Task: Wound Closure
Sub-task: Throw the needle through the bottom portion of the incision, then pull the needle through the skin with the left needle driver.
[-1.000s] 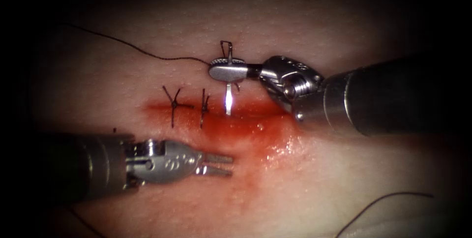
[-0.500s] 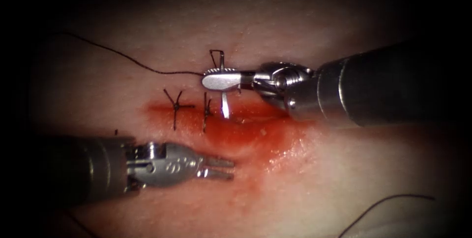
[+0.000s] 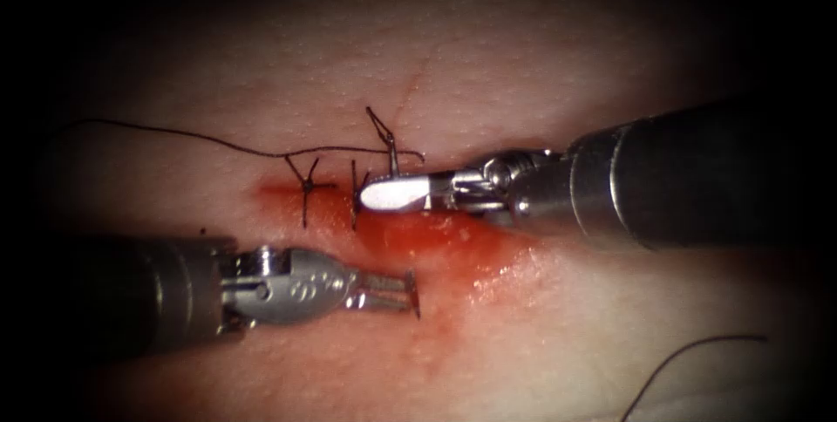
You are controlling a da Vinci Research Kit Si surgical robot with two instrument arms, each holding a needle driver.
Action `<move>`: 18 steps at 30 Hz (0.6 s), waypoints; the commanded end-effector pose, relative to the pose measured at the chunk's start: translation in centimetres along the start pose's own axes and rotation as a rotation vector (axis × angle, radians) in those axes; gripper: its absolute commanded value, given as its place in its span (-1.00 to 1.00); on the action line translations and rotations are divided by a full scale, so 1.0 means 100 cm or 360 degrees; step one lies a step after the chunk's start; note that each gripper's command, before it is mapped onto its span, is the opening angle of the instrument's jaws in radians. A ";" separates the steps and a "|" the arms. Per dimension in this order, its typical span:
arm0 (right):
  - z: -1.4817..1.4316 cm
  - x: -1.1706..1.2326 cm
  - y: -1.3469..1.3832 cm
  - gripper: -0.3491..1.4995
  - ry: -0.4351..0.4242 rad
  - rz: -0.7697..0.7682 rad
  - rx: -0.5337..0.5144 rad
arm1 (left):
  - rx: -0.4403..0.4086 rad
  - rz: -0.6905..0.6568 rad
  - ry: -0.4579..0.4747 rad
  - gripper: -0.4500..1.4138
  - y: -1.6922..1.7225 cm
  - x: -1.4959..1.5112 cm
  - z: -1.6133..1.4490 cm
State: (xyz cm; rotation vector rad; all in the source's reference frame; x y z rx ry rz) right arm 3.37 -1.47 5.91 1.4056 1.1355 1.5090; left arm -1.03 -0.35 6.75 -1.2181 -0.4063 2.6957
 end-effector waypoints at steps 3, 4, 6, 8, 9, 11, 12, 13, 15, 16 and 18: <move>0.0004 0.0002 0.0000 -1.00 0.0058 0.0009 -0.0035 | -0.0001 0.0001 0.0002 -0.64 -0.0002 0.0000 0.0007; 0.0004 0.0004 -0.0001 -1.00 0.0082 0.0013 -0.0037 | -0.0001 0.0001 0.0002 -0.64 -0.0002 0.0000 0.0006; 0.0002 0.0014 -0.0005 -0.64 0.0186 -0.0046 0.0008 | -0.0003 0.0010 0.0002 -0.64 0.0000 0.0001 0.0004; -0.0003 0.0025 -0.0007 0.00 0.0298 -0.0152 -0.0008 | -0.0003 0.0056 0.0012 -0.64 0.0001 0.0002 0.0000; -0.0003 0.0025 -0.0007 0.00 0.0298 -0.0152 -0.0008 | -0.0003 0.0056 0.0012 -0.64 0.0001 0.0002 0.0000; -0.0012 0.0036 -0.0008 0.34 0.0364 -0.0231 -0.0026 | 0.0026 0.0084 0.0064 -0.59 0.0000 0.0003 -0.0005; -0.0016 0.0039 -0.0008 0.36 0.0371 -0.0231 -0.0034 | 0.0044 0.0108 0.0091 -0.57 0.0000 0.0004 -0.0007; -0.0026 0.0047 -0.0007 0.42 0.0401 -0.0276 -0.0063 | 0.0061 0.0121 0.0118 -0.55 0.0000 0.0005 -0.0009; -0.0031 0.0050 -0.0007 0.42 0.0410 -0.0294 -0.0074 | 0.0063 0.0129 0.0122 -0.53 0.0000 0.0006 -0.0010; -0.0041 0.0056 -0.0007 0.42 0.0425 -0.0294 -0.0091 | 0.0069 0.0144 0.0135 -0.50 0.0000 0.0007 -0.0013; -0.0054 0.0062 -0.0006 0.42 0.0438 -0.0296 -0.0109 | 0.0092 0.0173 0.0169 -0.46 -0.0002 0.0009 -0.0015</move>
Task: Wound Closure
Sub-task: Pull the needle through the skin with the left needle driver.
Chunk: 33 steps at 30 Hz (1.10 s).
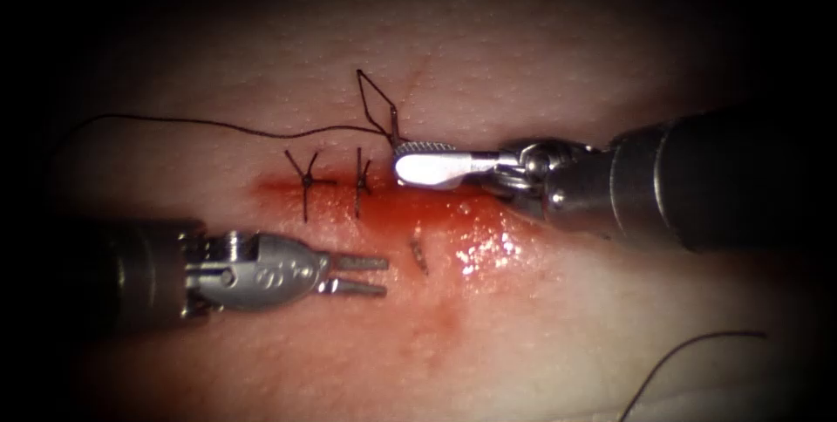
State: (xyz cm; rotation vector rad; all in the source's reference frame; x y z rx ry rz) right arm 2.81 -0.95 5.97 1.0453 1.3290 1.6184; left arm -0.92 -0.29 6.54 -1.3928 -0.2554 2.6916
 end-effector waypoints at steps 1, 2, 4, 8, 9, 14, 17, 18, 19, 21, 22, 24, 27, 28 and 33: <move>-0.0012 0.0013 0.0012 0.42 0.0014 -0.0009 -0.0022 | 0.0034 0.0026 0.0045 -0.42 -0.0004 0.0000 0.0006; -0.0012 0.0013 0.0012 0.42 0.0014 -0.0009 -0.0022 | 0.0034 0.0026 0.0045 -0.42 -0.0004 0.0000 0.0006; -0.0025 0.0022 0.0015 0.36 0.0021 -0.0016 -0.0038 | 0.0070 0.0051 0.0083 -0.30 -0.0007 0.0004 0.0006; -0.0047 0.0035 0.0019 0.31 0.0064 -0.0019 -0.0042 | 0.0108 0.0092 0.0173 -0.19 -0.0009 0.0017 0.0007; -0.0052 0.0037 0.0020 0.31 0.0076 -0.0021 -0.0043 | 0.0119 0.0087 0.0183 -0.17 -0.0009 0.0020 0.0007; -0.0067 0.0043 0.0022 0.24 0.0126 -0.0041 -0.0091 | 0.0149 0.0078 0.0197 -0.08 -0.0012 0.0035 0.0019; -0.0070 0.0043 0.0023 0.22 0.0156 -0.0050 -0.0114 | 0.0157 0.0075 0.0194 -0.06 -0.0014 0.0036 0.0026; -0.0071 0.0041 0.0024 0.16 0.0163 -0.0058 -0.0117 | 0.0162 0.0078 0.0192 -0.24 -0.0016 0.0033 0.0031; -0.0071 0.0040 0.0025 0.13 0.0164 -0.0059 -0.0116 | 0.0160 0.0079 0.0194 -0.30 -0.0016 0.0032 0.0033; -0.0070 0.0039 0.0026 0.09 0.0165 -0.0062 -0.0116 | 0.0182 0.0080 0.0188 -0.30 -0.0017 0.0028 0.0038; -0.0070 0.0038 0.0026 0.09 0.0167 -0.0063 -0.0115 | 0.0194 0.0081 0.0183 -0.30 -0.0018 0.0026 0.0040; -0.0069 0.0037 0.0027 0.05 0.0170 -0.0065 -0.0116 | 0.0217 0.0083 0.0163 -0.33 -0.0018 0.0021 0.0045; -0.0067 0.0035 0.0026 0.00 0.0174 -0.0066 -0.0117 | 0.0248 0.0089 0.0134 -0.44 -0.0018 0.0012 0.0051; -0.0067 0.0034 0.0026 -0.02 0.0175 -0.0066 -0.0117 | 0.0253 0.0099 0.0129 -0.55 -0.0018 0.0011 0.0052; -0.0066 0.0033 0.0026 -0.25 0.0184 -0.0066 -0.0112 | 0.0284 0.0027 0.0154 -1.00 -0.0020 0.0008 0.0055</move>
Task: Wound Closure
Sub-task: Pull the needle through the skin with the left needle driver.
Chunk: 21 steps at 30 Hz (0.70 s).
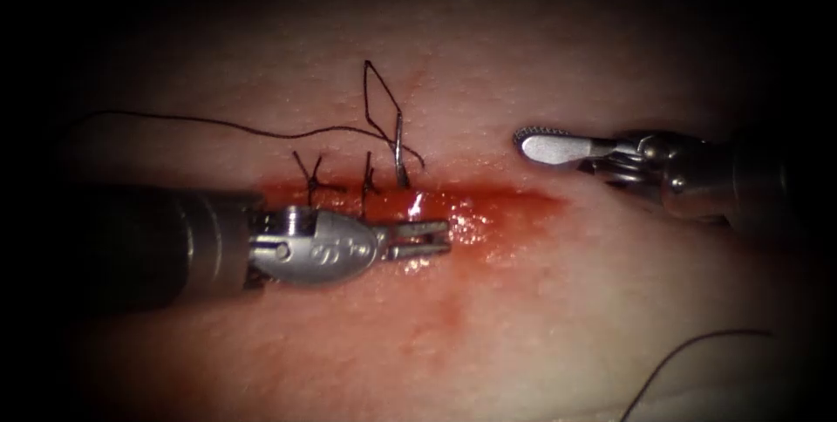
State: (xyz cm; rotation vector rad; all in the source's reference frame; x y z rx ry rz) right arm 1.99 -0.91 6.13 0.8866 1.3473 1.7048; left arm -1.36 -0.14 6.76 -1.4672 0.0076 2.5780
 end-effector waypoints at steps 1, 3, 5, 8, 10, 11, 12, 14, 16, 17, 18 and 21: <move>0.0007 -0.0003 0.0005 -0.36 0.0000 0.0000 0.0005 | -0.0034 -0.0028 0.0032 -1.00 -0.0001 -0.0004 0.0005; 0.0007 -0.0004 0.0004 -0.38 0.0000 0.0000 0.0005 | -0.0067 -0.0028 0.0064 -1.00 -0.0002 -0.0004 0.0004; 0.0006 -0.0005 0.0004 -0.42 0.0000 0.0000 0.0005 | -0.0132 -0.0092 0.0119 -1.00 -0.0001 -0.0004 -0.0001; 0.0007 -0.0006 0.0005 -0.44 -0.0001 -0.0001 0.0008 | -0.0188 -0.0195 0.0157 -1.00 -0.0002 0.0000 -0.0008; 0.0008 -0.0008 0.0005 -0.45 0.0002 -0.0004 0.0008 | -0.0231 -0.0261 0.0192 -1.00 -0.0003 0.0003 -0.0011; 0.0009 -0.0009 0.0006 -0.45 0.0001 -0.0006 0.0011 | -0.0254 -0.0288 0.0219 -1.00 -0.0004 0.0005 -0.0012; 0.0010 -0.0011 0.0007 -0.47 0.0001 -0.0009 0.0014 | -0.0285 -0.0332 0.0256 -1.00 -0.0004 0.0008 -0.0013; 0.0013 -0.0017 0.0009 -0.47 -0.0005 -0.0017 0.0028 | -0.0352 -0.0439 0.0323 -1.00 -0.0005 0.0016 -0.0018; 0.0015 -0.0020 0.0011 -0.49 -0.0013 -0.0023 0.0028 | -0.0395 -0.0507 0.0368 -1.00 -0.0006 0.0020 -0.0021; 0.0016 -0.0021 0.0012 -0.49 -0.0010 -0.0035 0.0029 | -0.0423 -0.0549 0.0389 -1.00 -0.0007 0.0024 -0.0023; 0.0017 -0.0022 0.0013 -0.49 -0.0013 -0.0036 0.0032 | -0.0443 -0.0573 0.0408 -1.00 -0.0008 0.0026 -0.0025; 0.0018 -0.0024 0.0014 -0.53 -0.0019 -0.0032 0.0035 | -0.0542 -0.0707 0.0473 -1.00 -0.0010 0.0037 -0.0034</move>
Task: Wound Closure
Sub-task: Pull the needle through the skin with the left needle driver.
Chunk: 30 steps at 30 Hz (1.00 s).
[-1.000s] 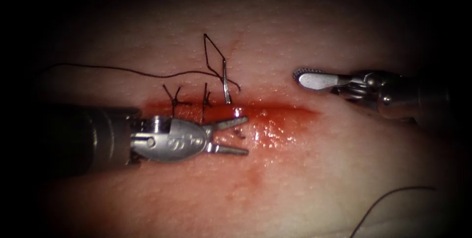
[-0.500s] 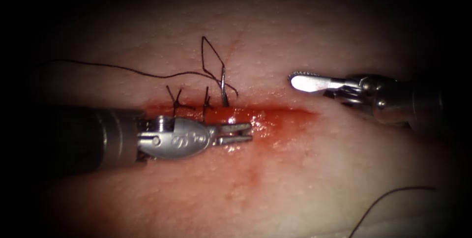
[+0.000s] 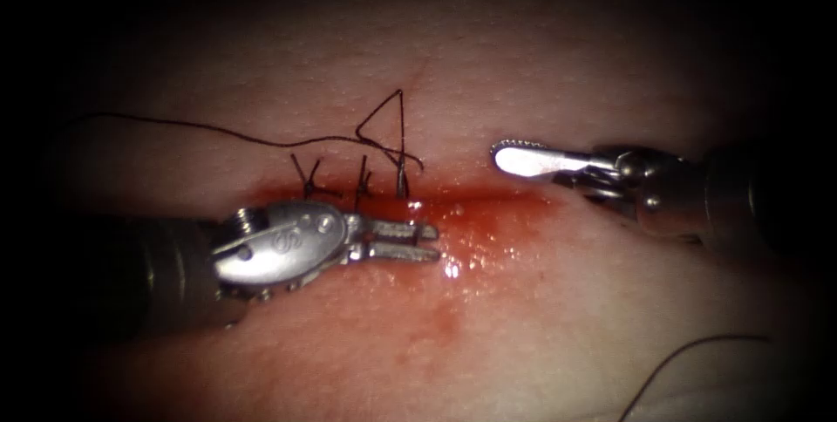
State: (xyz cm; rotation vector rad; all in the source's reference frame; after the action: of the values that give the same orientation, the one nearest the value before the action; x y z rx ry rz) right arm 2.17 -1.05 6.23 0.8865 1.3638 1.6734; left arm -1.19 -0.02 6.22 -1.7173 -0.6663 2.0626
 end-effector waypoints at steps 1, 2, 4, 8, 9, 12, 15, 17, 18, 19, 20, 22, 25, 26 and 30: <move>0.0007 -0.0005 0.0005 -0.55 -0.0012 0.0000 0.0006 | -0.0019 -0.0033 0.0014 -1.00 -0.0002 -0.0001 0.0005; 0.0007 -0.0005 0.0005 -0.55 -0.0011 -0.0001 0.0006 | -0.0050 -0.0076 0.0031 -1.00 0.0000 0.0002 0.0003; 0.0008 -0.0006 0.0006 -0.56 -0.0011 0.0008 0.0006 | -0.0093 -0.0136 0.0055 -1.00 0.0003 0.0007 0.0001; 0.0009 -0.0007 0.0005 -0.58 -0.0022 0.0015 0.0003 | -0.0255 -0.0392 0.0115 -1.00 0.0009 0.0022 -0.0007; 0.0010 -0.0007 0.0005 -0.58 -0.0024 0.0015 0.0006 | -0.0280 -0.0437 0.0134 -1.00 0.0010 0.0026 -0.0009; 0.0011 -0.0008 0.0005 -0.58 -0.0026 0.0024 0.0008 | -0.0364 -0.0572 0.0179 -1.00 0.0012 0.0037 -0.0015; 0.0011 -0.0010 0.0005 -0.58 -0.0036 0.0023 0.0011 | -0.0437 -0.0708 0.0221 -1.00 0.0016 0.0048 -0.0020; 0.0011 -0.0010 0.0005 -0.56 -0.0047 0.0022 0.0014 | -0.0483 -0.0807 0.0227 -1.00 0.0022 0.0055 -0.0021; 0.0011 -0.0010 0.0005 -0.56 -0.0047 0.0022 0.0014 | -0.0492 -0.0825 0.0225 -1.00 0.0023 0.0058 -0.0021; 0.0011 -0.0010 0.0005 -0.55 -0.0047 0.0022 0.0014 | -0.0501 -0.0853 0.0221 -1.00 0.0025 0.0060 -0.0021; 0.0011 -0.0010 0.0005 -0.51 -0.0051 0.0022 0.0017 | -0.0508 -0.0863 0.0221 -1.00 0.0026 0.0063 -0.0021; 0.0011 -0.0010 0.0003 -0.29 -0.0069 -0.0013 0.0034 | -0.0530 -0.0869 0.0225 -1.00 0.0030 0.0073 -0.0024; 0.0008 -0.0013 -0.0001 -0.62 -0.0126 -0.0206 0.0080 | -0.0536 -0.0742 0.0254 -1.00 0.0030 0.0084 -0.0031; 0.0007 -0.0014 -0.0005 -0.55 -0.0173 -0.0316 0.0088 | -0.0511 -0.0666 0.0268 -1.00 0.0029 0.0087 -0.0034; 0.0008 -0.0018 -0.0025 0.00 -0.0278 -0.0725 0.0128 | -0.0350 -0.0250 0.0316 -1.00 0.0026 0.0104 -0.0054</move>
State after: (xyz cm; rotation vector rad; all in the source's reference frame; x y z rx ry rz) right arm 2.32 -1.10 5.88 0.6357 1.3896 1.1050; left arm -0.74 0.45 5.03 -1.9510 -0.8195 1.8184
